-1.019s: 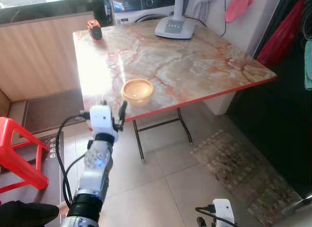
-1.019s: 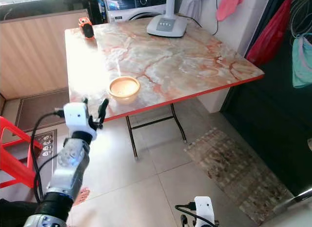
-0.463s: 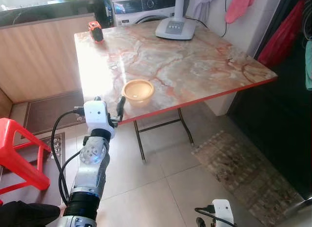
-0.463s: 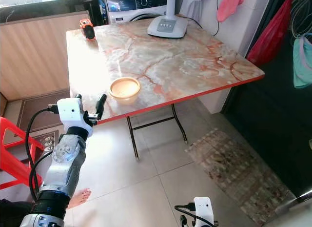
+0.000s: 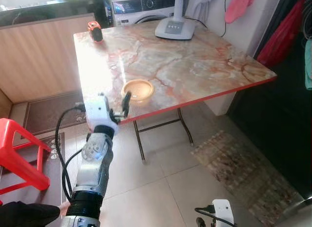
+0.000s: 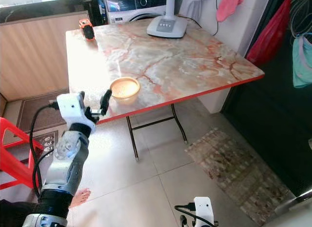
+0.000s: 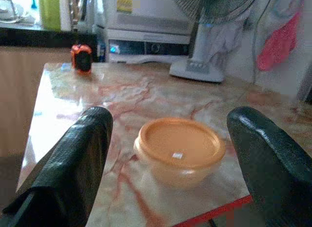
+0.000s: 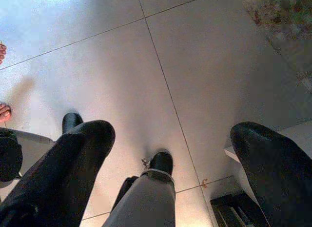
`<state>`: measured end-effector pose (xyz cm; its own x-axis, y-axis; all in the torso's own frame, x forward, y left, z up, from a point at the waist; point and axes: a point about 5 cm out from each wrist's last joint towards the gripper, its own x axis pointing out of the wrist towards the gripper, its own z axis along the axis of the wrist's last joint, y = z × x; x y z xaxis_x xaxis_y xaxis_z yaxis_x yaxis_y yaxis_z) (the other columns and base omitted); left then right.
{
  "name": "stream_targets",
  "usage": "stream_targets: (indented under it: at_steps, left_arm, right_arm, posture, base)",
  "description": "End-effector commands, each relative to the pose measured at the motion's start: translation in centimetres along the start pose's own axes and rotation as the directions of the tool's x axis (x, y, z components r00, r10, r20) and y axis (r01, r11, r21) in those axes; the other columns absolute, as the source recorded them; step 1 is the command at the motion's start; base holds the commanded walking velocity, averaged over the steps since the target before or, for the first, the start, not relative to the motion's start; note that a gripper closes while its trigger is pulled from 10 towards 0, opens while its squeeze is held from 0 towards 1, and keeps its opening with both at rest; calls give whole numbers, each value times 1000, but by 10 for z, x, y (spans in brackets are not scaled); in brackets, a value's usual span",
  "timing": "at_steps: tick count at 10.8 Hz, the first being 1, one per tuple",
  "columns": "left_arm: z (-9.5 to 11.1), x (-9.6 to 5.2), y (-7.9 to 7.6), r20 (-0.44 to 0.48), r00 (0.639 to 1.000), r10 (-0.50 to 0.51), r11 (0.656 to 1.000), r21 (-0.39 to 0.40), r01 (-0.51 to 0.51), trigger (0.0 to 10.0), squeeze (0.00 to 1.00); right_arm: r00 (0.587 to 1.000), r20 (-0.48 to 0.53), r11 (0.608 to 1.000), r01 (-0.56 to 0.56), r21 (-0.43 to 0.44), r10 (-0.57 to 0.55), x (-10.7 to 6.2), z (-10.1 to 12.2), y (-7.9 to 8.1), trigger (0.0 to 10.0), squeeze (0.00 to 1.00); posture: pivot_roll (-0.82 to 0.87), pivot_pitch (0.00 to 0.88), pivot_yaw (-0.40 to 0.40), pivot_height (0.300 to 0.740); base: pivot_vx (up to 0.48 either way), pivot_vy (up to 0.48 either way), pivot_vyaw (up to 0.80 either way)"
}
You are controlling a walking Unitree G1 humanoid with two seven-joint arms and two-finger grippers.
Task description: Restocking fridge
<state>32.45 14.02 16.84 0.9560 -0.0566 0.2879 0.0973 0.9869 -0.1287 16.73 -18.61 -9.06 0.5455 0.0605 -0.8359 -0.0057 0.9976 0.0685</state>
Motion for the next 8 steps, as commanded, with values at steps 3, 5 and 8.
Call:
stream_targets:
  at_steps: [3, 5, 8]
  left_arm:
    - [11, 4, -3, 35, 999, -9, 1000, -6, 10, 10000, 0]
    - [11, 3, 0, 27, 1000, 0, 1000, -9, 0, 10000, 0]
    - [11, 4, -1, 25, 1000, -1, 1000, -14, 1, 10000, 0]
  right_arm:
    - [1000, -12, 1000, 0, 20, 1, 0, -4, 0, 10000, 0]
    - [1000, -10, 1000, -2, 29, 2, -1, -4, 0, 10000, 0]
    - [1000, -7, 1000, 1, 29, -1, -1, -3, -1, 10000, 0]
  posture:
    - [-18, 35, 18, 740]
    - [-20, 38, 17, 740]
    - [-19, 39, 14, 740]
  base:
    - [0, 0, 0]
    - [124, 0, 0]
    - [280, 0, 0]
